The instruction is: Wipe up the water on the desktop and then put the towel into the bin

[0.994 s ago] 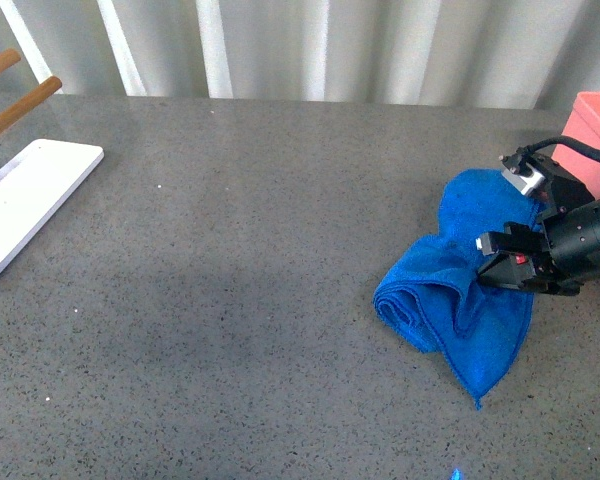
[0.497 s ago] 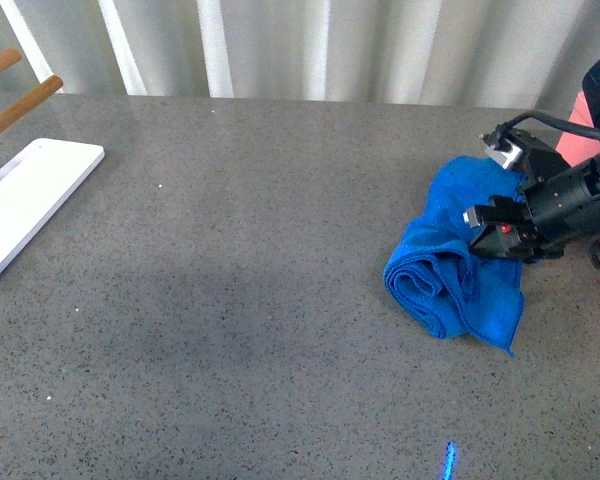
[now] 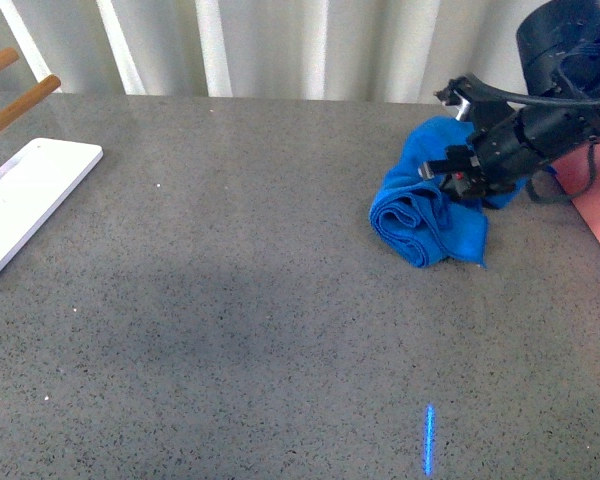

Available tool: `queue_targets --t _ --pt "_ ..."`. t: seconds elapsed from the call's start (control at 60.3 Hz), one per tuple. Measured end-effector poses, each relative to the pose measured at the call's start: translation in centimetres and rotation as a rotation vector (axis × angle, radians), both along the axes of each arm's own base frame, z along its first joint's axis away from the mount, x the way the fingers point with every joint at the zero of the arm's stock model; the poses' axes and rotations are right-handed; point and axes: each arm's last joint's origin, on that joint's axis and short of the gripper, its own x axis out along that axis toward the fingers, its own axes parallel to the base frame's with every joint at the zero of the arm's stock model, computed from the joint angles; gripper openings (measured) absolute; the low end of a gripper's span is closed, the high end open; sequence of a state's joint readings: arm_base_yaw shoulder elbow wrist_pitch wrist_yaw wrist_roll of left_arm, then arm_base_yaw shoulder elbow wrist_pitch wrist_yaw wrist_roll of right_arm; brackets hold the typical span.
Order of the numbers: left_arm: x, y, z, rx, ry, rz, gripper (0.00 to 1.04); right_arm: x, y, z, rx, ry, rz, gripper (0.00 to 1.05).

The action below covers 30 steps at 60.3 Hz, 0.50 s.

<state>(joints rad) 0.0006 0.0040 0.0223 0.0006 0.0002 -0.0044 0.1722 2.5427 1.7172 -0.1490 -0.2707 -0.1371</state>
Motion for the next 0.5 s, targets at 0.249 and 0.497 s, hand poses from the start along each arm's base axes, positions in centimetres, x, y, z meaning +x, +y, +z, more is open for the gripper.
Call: queue_targets --t 0.249,0.497 --pt "0.0 0.0 0.0 0.0 0.0 0.0 0.98 -2.4 6.2 -0.3 0.105 0.031 0.117 0.04" --pt "0.0 0.0 0.0 0.0 0.0 0.0 0.98 -9.3 5.7 0.2 0.116 0.142 0.229 0.04"
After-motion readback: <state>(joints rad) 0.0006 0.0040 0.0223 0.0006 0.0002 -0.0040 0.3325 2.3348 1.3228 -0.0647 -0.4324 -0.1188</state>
